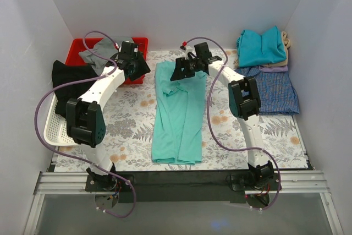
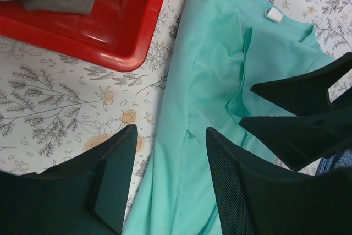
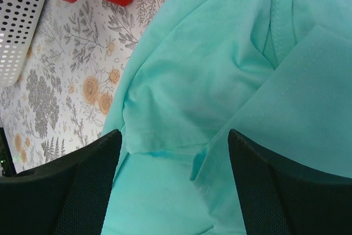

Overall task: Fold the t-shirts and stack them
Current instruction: Fold the tshirt

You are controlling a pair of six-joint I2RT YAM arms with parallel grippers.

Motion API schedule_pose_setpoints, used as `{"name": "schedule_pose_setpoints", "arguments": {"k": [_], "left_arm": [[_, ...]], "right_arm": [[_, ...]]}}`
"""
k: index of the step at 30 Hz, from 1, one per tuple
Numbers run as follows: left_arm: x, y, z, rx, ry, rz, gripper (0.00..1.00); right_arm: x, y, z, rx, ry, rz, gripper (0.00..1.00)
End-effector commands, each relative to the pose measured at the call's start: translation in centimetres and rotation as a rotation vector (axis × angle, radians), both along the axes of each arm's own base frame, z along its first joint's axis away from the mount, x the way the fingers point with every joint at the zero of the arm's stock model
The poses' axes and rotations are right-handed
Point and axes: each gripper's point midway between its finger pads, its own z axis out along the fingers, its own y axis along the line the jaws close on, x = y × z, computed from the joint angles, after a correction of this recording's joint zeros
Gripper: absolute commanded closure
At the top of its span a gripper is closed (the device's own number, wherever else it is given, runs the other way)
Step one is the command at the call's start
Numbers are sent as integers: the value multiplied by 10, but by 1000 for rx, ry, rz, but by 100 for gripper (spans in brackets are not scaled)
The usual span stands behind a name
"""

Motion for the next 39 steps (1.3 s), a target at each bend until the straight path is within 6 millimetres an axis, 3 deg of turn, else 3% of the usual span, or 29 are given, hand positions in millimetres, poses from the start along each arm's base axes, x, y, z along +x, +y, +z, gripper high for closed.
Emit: {"name": "schedule_pose_setpoints", "arguments": {"k": [1, 7, 15, 23, 25, 28, 31, 35, 39], "left_arm": [[9, -16, 6, -64, -27, -61, 48], [10, -19, -13, -64, 10, -73, 49], [10, -27, -19, -86, 29, -115, 49], [10, -29, -23, -86, 34, -133, 50], [9, -29, -25, -85, 38, -135, 50], [9, -30, -28, -85, 45, -138, 50], [8, -32, -33, -90, 59, -149, 50], [6, -36, -39, -103, 78, -168, 50], [4, -36, -44, -101, 94, -177, 51]], "right_arm": [[5, 19, 24, 85, -45, 66, 17], [4, 27, 14, 89, -29, 78, 17], [9, 33, -7, 75, -28, 87, 18], [27, 22, -53, -95, -115, 40, 18], [28, 18, -64, -150, -130, 36, 21], [25, 9, -82, -243, -141, 30, 39], [19, 4, -95, -321, -160, 43, 41], [13, 1, -103, -400, -196, 53, 55], [12, -5, -109, -471, -224, 51, 61]]}}
